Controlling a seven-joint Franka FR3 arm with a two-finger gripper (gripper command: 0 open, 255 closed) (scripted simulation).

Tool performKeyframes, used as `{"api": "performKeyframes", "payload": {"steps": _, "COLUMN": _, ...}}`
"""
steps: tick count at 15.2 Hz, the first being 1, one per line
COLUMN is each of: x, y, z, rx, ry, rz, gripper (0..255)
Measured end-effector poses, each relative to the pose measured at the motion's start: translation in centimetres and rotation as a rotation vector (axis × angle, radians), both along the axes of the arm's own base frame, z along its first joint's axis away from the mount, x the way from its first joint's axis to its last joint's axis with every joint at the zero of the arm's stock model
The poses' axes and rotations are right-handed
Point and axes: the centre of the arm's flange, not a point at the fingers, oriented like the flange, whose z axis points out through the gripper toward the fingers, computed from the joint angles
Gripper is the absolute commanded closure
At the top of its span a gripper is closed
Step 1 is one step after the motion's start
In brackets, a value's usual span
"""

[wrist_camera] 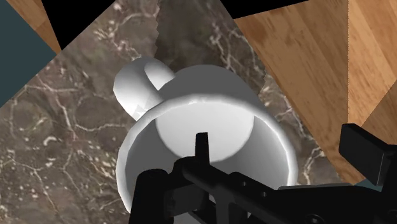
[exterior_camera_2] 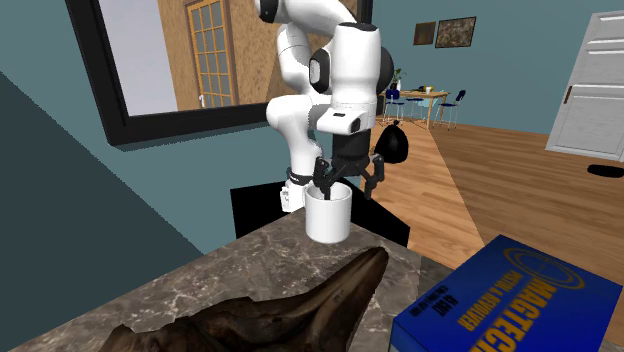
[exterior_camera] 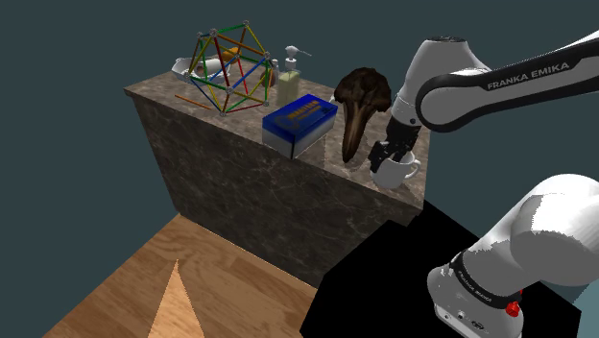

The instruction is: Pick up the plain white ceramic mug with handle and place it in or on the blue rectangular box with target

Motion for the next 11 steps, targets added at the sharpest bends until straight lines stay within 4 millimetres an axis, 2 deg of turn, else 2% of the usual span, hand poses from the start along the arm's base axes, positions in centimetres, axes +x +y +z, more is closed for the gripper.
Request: {"api": "performKeyframes", "payload": {"steps": 11, "x": 0.03, "y": 0.01, "z": 0.27, "rx": 0.000, "ry": 0.000, "rz": 0.000, "gripper": 255}}
